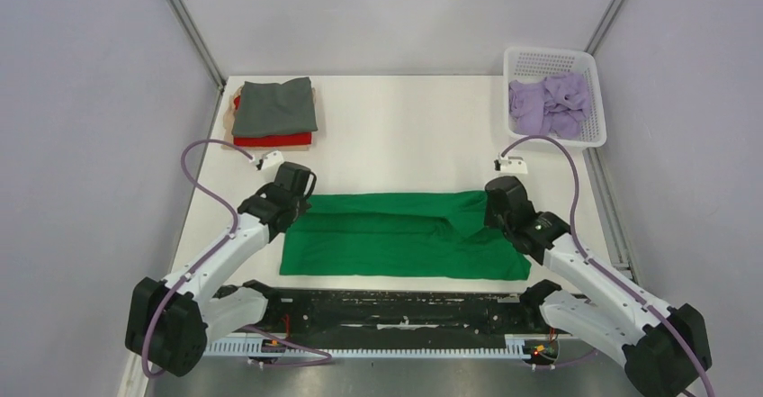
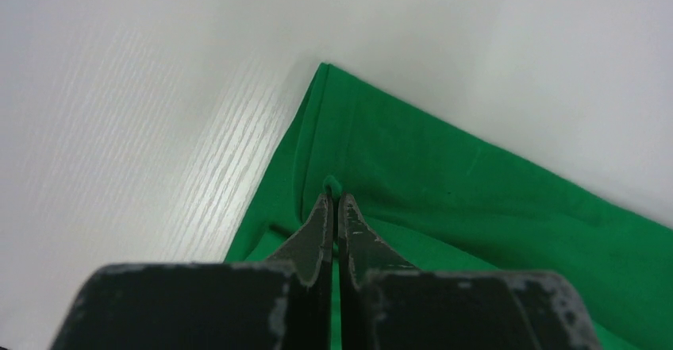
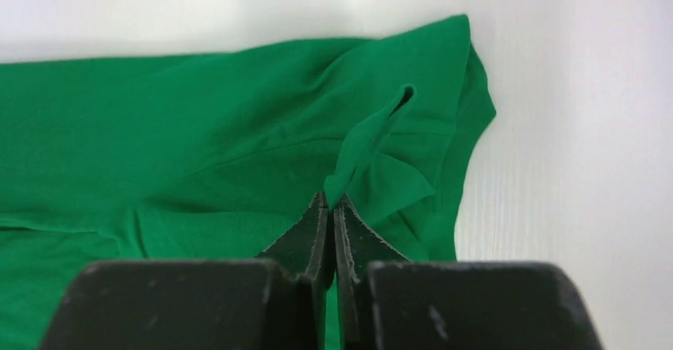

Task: Fold and stack the t-shirts
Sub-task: Fold the other side of the tshirt into a rectangle

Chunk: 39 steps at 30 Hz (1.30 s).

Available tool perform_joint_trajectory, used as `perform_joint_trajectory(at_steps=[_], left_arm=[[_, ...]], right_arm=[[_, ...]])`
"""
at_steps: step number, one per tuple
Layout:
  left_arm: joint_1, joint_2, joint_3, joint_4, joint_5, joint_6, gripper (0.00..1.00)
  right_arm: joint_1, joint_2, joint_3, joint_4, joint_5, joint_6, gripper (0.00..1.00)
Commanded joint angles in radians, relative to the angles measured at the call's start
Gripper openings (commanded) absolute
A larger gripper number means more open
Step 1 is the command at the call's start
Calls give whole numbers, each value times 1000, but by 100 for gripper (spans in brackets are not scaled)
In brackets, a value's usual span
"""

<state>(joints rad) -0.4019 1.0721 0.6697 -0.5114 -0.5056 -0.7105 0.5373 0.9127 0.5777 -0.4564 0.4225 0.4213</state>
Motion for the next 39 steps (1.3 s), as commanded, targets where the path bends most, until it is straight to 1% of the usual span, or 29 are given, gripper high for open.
perform_joint_trajectory(at_steps=[1, 5, 9, 12, 13, 14, 16, 17, 18, 19, 20, 21, 22, 23, 24, 25, 29, 31, 34, 37, 39], left_arm=[[-6, -47, -42, -9, 5, -70, 2], [-8, -90, -94, -9, 6, -97, 2], [-9, -125, -120, -13, -1, -106, 2], [-8, -141, -137, -19, -1, -116, 2], [-8, -144, -140, -23, -2, -119, 2], [-8, -146, -141, -30, -3, -123, 2], [-8, -148, -139, -49, -7, -130, 14], [-8, -151, -137, -58, -8, -131, 24], [-9, -155, -134, -73, -8, -136, 43], [-8, -161, -128, -88, -8, -139, 58], [-8, -170, -123, -103, -8, -141, 61], [-8, -183, -118, -116, -12, -142, 63], [-8, -199, -113, -129, -18, -145, 65], [-8, -217, -109, -143, -30, -148, 75], [-9, -241, -102, -149, -40, -147, 91], [-8, -265, -96, -151, -46, -142, 99], [-8, -313, -54, -121, -14, -120, 100], [-8, -309, -59, -60, 14, -97, 100], [-8, -256, -61, 26, 86, -78, 100], [-8, -168, -82, 143, 210, -67, 100], [-9, -95, -97, 202, 256, -67, 100]], right_arm=[[30, -47, -19, -150, 18, 98, 5], [81, -66, -47, -227, 13, 184, 7], [130, -68, -52, -304, 1, 234, 10], [152, -61, -79, -293, -50, 244, 13], [159, -57, -87, -283, -67, 245, 17], [163, -51, -94, -277, -79, 243, 24], [170, -50, -94, -279, -75, 233, 28], [171, -58, -85, -284, -62, 227, 31], [172, -67, -73, -290, -53, 212, 39], [171, -79, -55, -287, -44, 189, 47], [171, -88, -34, -279, -40, 155, 55], [171, -101, -17, -269, -40, 123, 67], [171, -111, 4, -260, -39, 78, 95], [171, -117, 23, -253, -37, 48, 98], [171, -124, 44, -246, -35, 18, 98], [171, -127, 56, -233, -36, -14, 98], [172, -118, 104, -217, 21, -55, 98], [171, -107, 113, -200, 49, -51, 98], [171, -71, 130, -152, 65, -64, 98], [167, -9, 83, -55, 16, -83, 98], [155, 49, 54, -11, 4, -54, 98]])
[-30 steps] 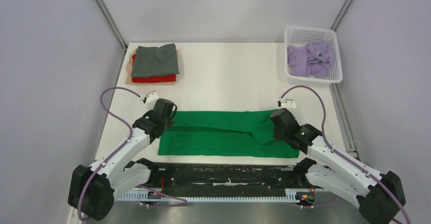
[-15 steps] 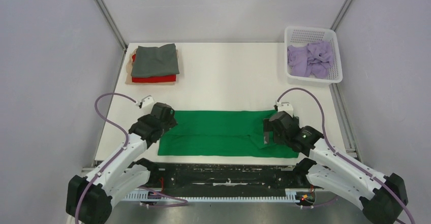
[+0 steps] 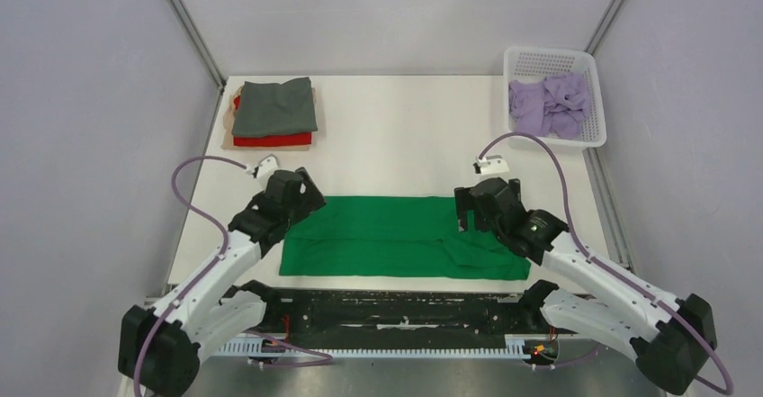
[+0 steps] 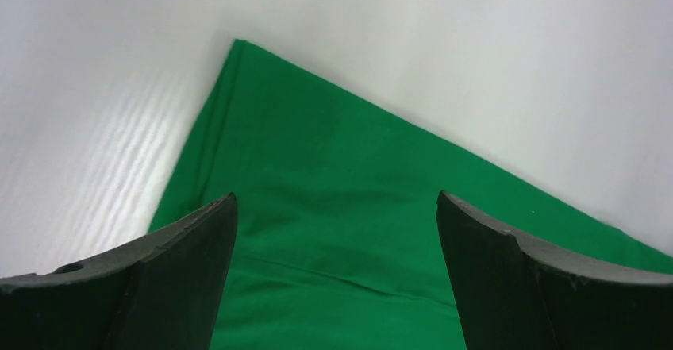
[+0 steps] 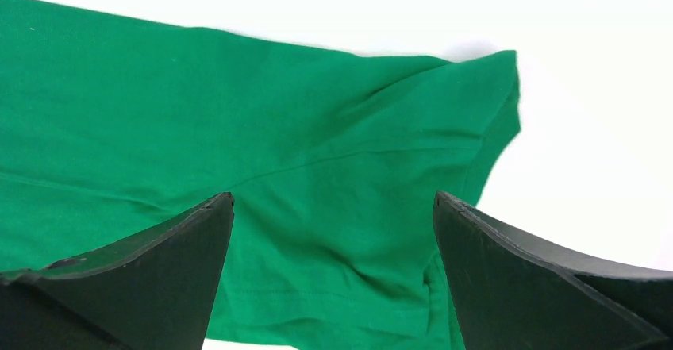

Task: Fold and stack the t-shirts
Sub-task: Rotate the tshirt 90 degrees

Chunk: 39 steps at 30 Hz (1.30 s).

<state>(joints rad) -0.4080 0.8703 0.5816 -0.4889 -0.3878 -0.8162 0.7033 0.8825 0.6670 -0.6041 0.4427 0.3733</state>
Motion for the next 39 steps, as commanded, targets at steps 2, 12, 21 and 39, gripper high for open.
perform_joint_trajectory(at_steps=[2, 12, 21, 39], left_arm=[[-2, 175, -12, 206, 162, 40, 100], [-2, 317, -127, 268, 254, 32, 100], [-8, 138, -263, 229, 294, -97, 100], [-419, 230, -291, 455, 337, -398, 100]], right_arm=[[-30, 125, -74, 189, -36, 19, 98], [-224, 225, -327, 448, -284, 75, 98], [-315, 680, 7, 705, -263, 58, 98], [-369, 1503, 1061, 658, -632, -229, 99]])
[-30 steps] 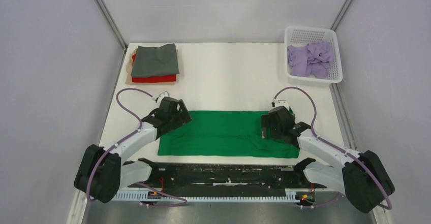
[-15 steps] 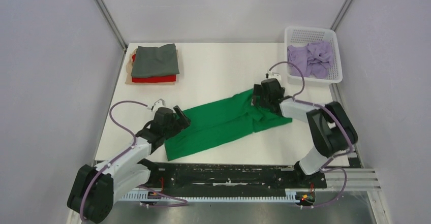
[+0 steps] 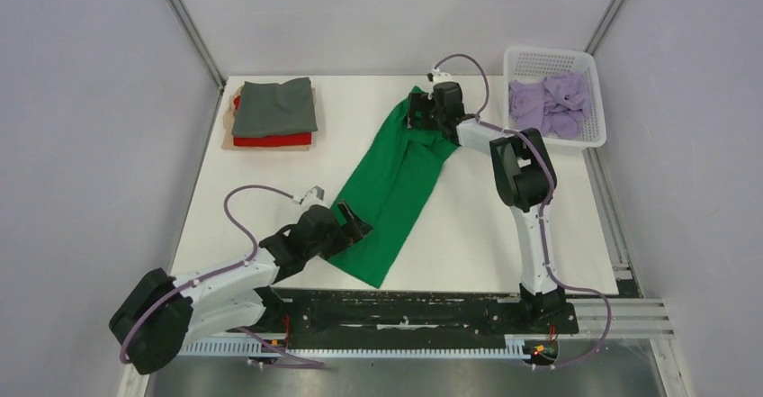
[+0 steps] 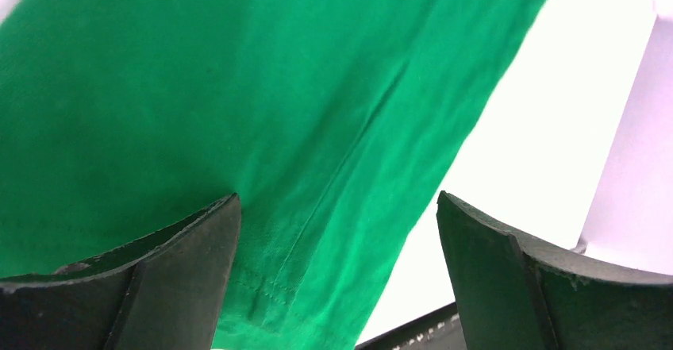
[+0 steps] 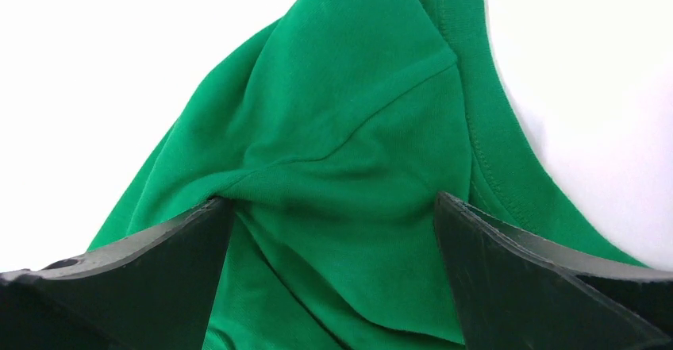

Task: Fold and stack the t-shirts
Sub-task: Rotate the tshirt 90 degrees

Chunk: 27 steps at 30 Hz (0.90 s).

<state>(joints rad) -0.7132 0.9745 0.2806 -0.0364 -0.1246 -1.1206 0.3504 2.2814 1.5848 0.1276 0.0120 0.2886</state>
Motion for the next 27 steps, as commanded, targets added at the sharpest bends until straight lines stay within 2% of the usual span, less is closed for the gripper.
perform_joint_trajectory(at_steps=[1, 5, 6, 8, 9, 13, 18, 22, 27], left_arm=[[-148, 155, 32, 12, 70, -90, 100], [-244, 291, 120, 21, 75, -53, 100], [-261, 318, 139, 26, 83, -44, 100], [-289, 374, 167, 31, 96, -31, 100], [-298, 393, 178, 61, 105, -21, 100], [-327, 445, 220, 69, 152, 9, 100], [-342, 441, 225, 65, 164, 23, 100], [-342, 456, 252, 56, 171, 44, 100], [-342, 487, 302, 11, 150, 74, 100]], right_arm=[[-23, 121, 180, -94, -233, -217, 98], [-59, 117, 223, -224, -271, -474, 98], [-70, 107, 223, -253, -272, -490, 99], [-118, 106, 228, -254, -442, -470, 98], [-137, 118, 250, -271, -475, -461, 98], [-151, 151, 337, -345, -411, -417, 98], [-162, 188, 366, -309, -385, -347, 98], [-169, 239, 429, -300, -470, -307, 98], [-157, 248, 403, -179, -540, -220, 98]])
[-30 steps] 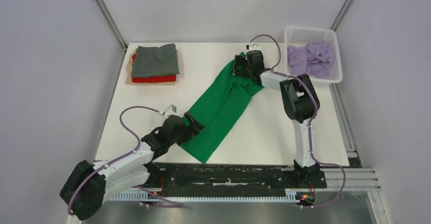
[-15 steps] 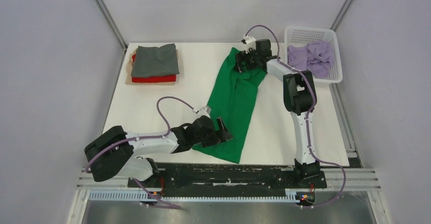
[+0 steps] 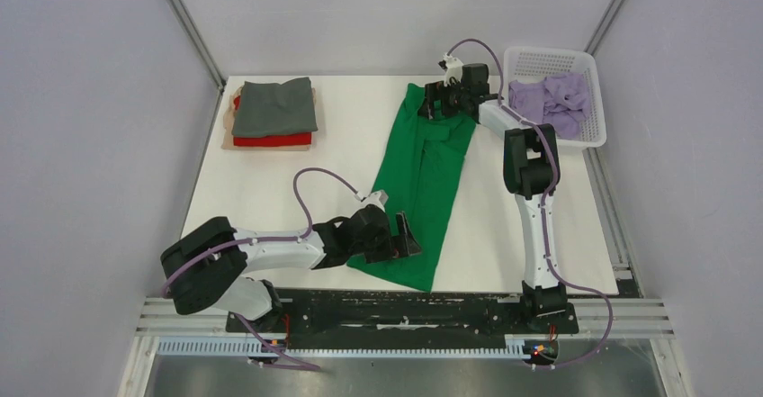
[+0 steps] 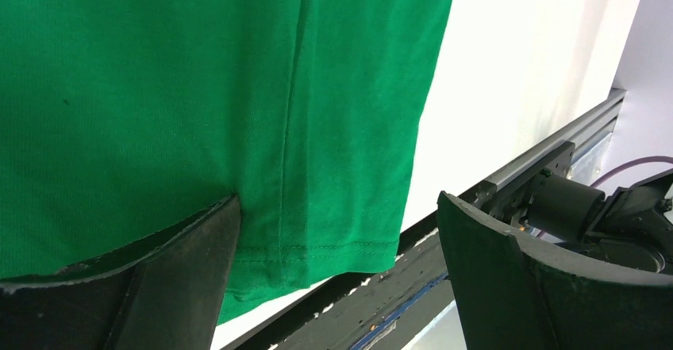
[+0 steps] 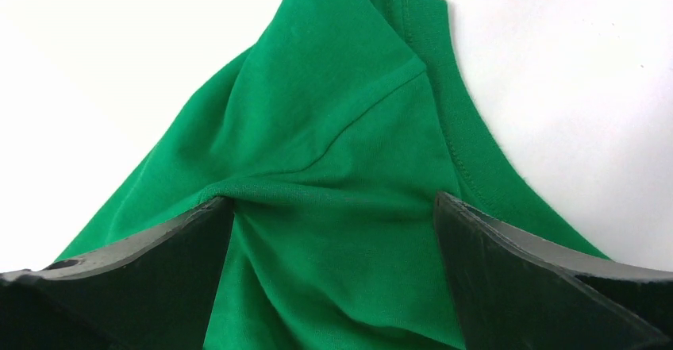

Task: Fold and stack the t-shirts
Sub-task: Rotate the tshirt 90 degrees

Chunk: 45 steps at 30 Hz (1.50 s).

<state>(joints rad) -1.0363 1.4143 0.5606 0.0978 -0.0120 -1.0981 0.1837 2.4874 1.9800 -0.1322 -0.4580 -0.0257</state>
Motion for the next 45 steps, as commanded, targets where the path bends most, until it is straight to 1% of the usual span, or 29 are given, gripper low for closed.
perform_joint_trajectory(at_steps=[1, 7, 11, 14, 17, 19, 22, 25, 28, 31, 32, 34, 36, 38, 42, 45], left_arm=[[-17, 49, 32, -138, 28, 54, 100], [-13, 44, 43, -168, -21, 53, 100], [-12, 45, 48, -165, -29, 56, 100], [-13, 25, 57, -179, -44, 69, 100], [-13, -30, 65, -202, -76, 90, 100], [-12, -86, 64, -223, -99, 108, 100], [-13, -187, 54, -270, -120, 140, 100], [-13, -299, 49, -356, -149, 173, 100], [-13, -393, 30, -435, -174, 182, 100], [-10, -453, 23, -571, -258, 145, 100], [-8, -473, 21, -626, -286, 123, 100], [0, -514, 8, -706, -322, 87, 100], [6, -555, -21, -733, -329, 57, 100], [11, -597, -58, -743, -336, 17, 100], [24, -669, -108, -759, -349, -33, 100], [28, -706, -124, -760, -355, -35, 100]], right_arm=[[17, 50, 12, 98, -80, 107, 98], [67, 110, 65, 203, -82, 178, 98], [81, 130, 57, 355, -105, 277, 98], [85, 106, 67, 371, -124, 285, 98], [85, -11, -3, 331, -98, 207, 98], [86, -114, -56, 302, -35, 152, 98], [85, -263, -117, 266, 59, 117, 98], [86, -397, -196, 240, 105, 79, 98], [92, -530, -316, 214, 129, 43, 98], [108, -642, -461, 243, 128, -3, 98], [114, -659, -483, 245, 123, -1, 98], [125, -658, -502, 237, 71, 23, 98], [141, -629, -505, 234, 31, 24, 98], [166, -584, -486, 218, 35, 25, 98], [209, -442, -371, 157, 34, 24, 98], [238, -341, -281, 112, 52, 14, 98]])
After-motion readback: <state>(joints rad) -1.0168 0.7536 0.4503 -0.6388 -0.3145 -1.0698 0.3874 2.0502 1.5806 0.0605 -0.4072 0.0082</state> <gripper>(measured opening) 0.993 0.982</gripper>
